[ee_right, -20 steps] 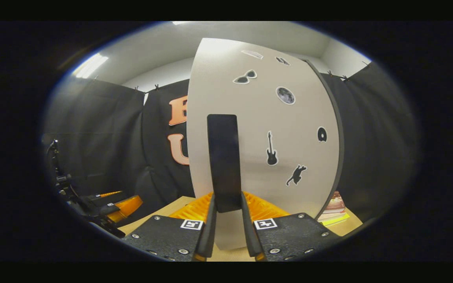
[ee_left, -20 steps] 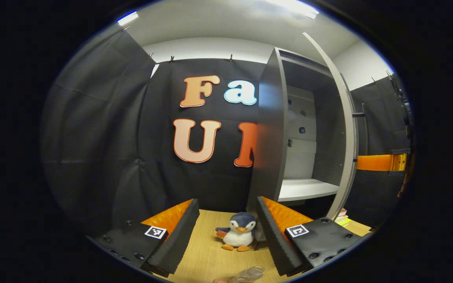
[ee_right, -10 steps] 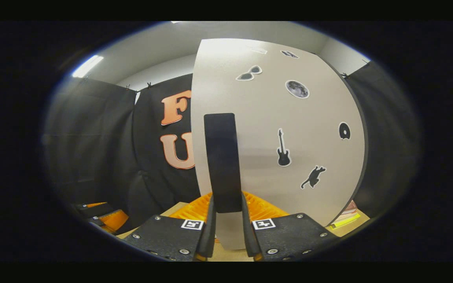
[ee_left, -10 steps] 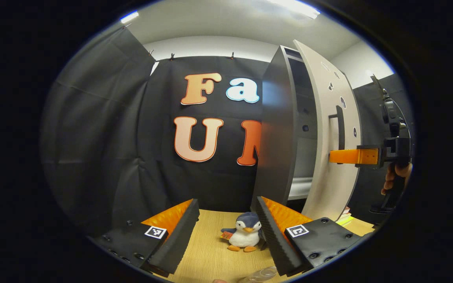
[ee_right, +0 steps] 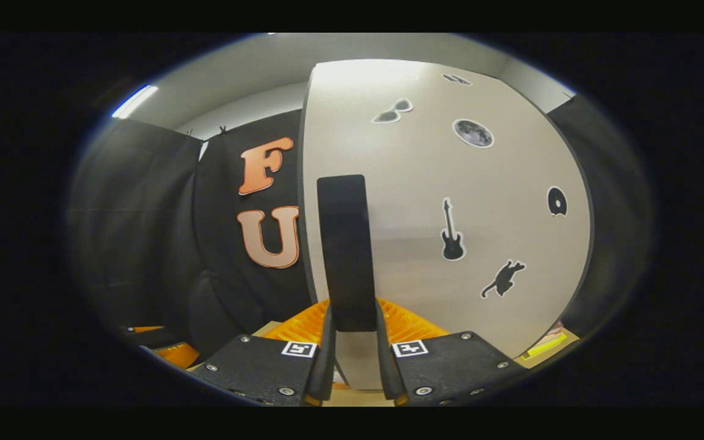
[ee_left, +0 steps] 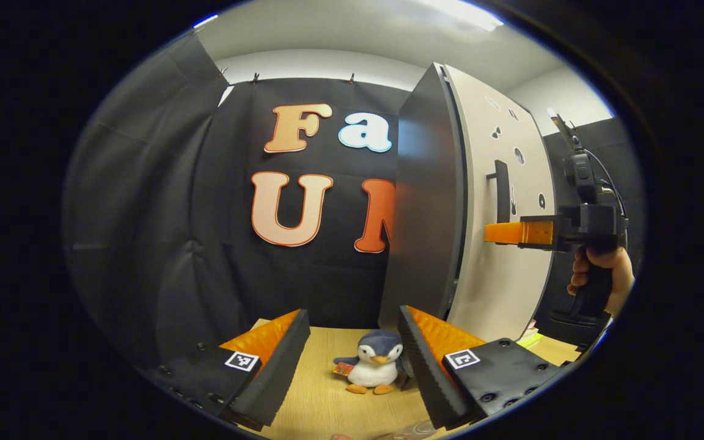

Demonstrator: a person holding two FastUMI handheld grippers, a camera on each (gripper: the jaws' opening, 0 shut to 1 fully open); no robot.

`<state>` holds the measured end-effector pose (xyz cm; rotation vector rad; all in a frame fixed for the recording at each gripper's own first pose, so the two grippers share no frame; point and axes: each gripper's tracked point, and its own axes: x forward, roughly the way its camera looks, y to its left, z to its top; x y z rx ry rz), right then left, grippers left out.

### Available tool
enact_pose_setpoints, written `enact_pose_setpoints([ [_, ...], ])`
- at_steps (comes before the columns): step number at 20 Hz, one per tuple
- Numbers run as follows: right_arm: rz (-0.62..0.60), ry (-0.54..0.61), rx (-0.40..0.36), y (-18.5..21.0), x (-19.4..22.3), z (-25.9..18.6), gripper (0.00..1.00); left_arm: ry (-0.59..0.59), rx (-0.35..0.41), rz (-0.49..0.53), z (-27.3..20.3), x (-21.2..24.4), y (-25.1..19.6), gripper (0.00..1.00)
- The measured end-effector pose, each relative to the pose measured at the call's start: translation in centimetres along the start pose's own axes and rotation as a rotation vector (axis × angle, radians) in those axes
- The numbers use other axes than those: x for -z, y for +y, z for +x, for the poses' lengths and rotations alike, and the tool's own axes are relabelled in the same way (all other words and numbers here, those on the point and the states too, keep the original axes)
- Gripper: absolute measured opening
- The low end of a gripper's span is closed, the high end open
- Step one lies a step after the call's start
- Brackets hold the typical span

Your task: Open the cabinet door with the right hand, grasp the bottle in the cabinet with the left hand and place it on the coaster, then close the cabinet door with the right hand.

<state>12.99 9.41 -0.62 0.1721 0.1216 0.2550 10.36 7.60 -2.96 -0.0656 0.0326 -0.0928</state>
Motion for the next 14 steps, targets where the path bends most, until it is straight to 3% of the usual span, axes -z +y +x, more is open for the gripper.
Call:
enact_pose_setpoints([
  [14, 0.005, 0.017, -0.033, 0.3, 0.1, 0.9, 0.35, -0.016, -0.063, 0.014, -0.3, -1.1, 0.1, 0.95],
])
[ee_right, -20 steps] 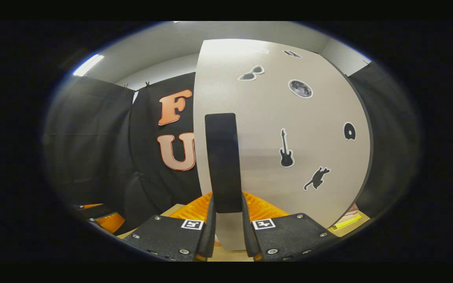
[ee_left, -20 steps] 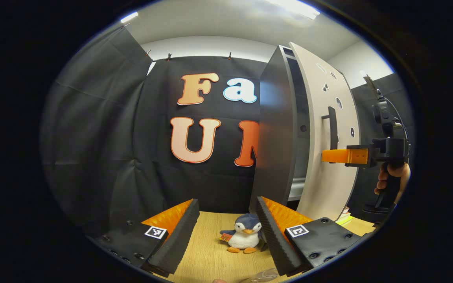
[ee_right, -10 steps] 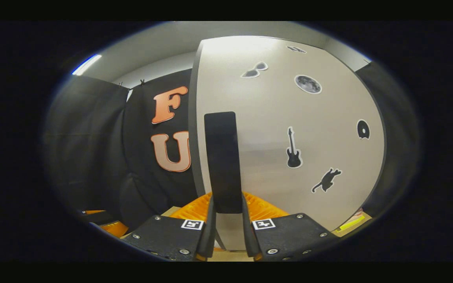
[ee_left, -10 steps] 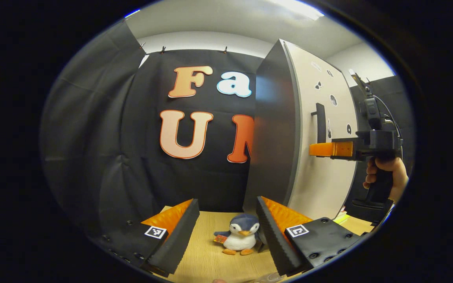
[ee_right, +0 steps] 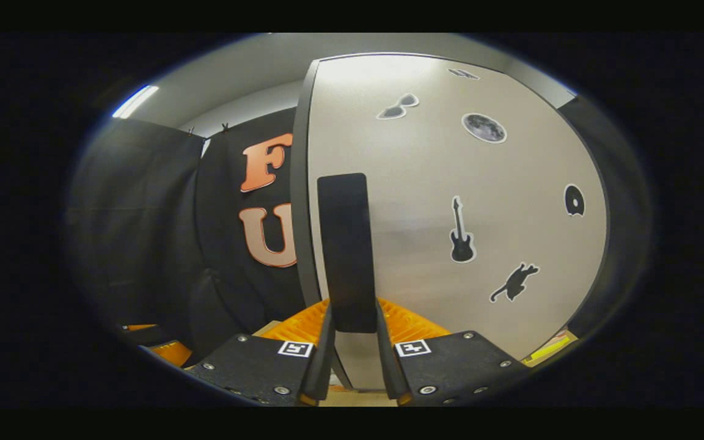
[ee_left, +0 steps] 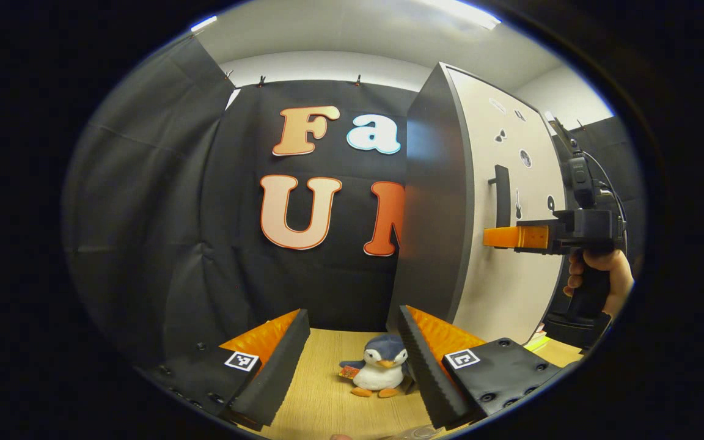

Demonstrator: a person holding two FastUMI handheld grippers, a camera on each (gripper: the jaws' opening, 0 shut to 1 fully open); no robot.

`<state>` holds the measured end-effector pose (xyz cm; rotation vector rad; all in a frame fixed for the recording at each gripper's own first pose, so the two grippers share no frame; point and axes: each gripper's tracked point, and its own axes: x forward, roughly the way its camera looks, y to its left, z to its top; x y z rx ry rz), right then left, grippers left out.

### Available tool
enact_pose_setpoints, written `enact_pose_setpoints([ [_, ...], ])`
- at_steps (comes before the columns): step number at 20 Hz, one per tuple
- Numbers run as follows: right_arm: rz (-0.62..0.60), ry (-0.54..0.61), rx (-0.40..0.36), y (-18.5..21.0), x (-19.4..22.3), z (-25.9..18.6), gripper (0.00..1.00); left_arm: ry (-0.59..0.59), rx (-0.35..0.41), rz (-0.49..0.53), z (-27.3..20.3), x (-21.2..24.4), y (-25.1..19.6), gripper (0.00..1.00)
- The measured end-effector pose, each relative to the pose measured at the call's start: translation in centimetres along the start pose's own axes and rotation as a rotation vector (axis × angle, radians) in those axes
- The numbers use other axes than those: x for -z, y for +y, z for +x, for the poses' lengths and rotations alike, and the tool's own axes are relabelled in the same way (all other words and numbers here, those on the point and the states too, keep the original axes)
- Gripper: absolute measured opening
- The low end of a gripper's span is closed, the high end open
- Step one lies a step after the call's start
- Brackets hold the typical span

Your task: Open the cabinet door with the right hand, grasp the bottle in the cabinet with the left hand and place it on the coaster, then close the cabinet door with the right hand.

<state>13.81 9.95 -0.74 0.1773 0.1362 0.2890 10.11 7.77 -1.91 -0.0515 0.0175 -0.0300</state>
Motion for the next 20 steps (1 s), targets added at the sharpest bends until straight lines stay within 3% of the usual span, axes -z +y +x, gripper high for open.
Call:
enact_pose_setpoints([
  [4, -0.037, 0.007, -0.027, 0.3, 0.2, -0.7, 0.39, 0.002, -0.013, 0.006, -0.7, 0.0, -0.5, 0.95],
  [8, -0.067, -0.018, -0.040, 0.0, -0.3, -2.3, 0.60, -0.011, -0.023, 0.000, -1.6, -0.3, -1.4, 0.95],
  [10, -0.069, -0.036, -0.040, -0.3, -0.5, -3.1, 0.81, -0.018, -0.027, -0.003, -2.1, -0.5, -1.9, 0.95],
  [12, -0.072, -0.042, -0.043, -0.5, -0.7, -4.0, 0.91, -0.020, -0.037, -0.006, -2.7, -0.5, -2.0, 0.95],
  [20, -0.135, -0.067, -0.038, -1.7, -0.7, -8.8, 0.93, -0.012, -0.062, 0.010, -4.3, -0.4, -3.5, 0.95],
])
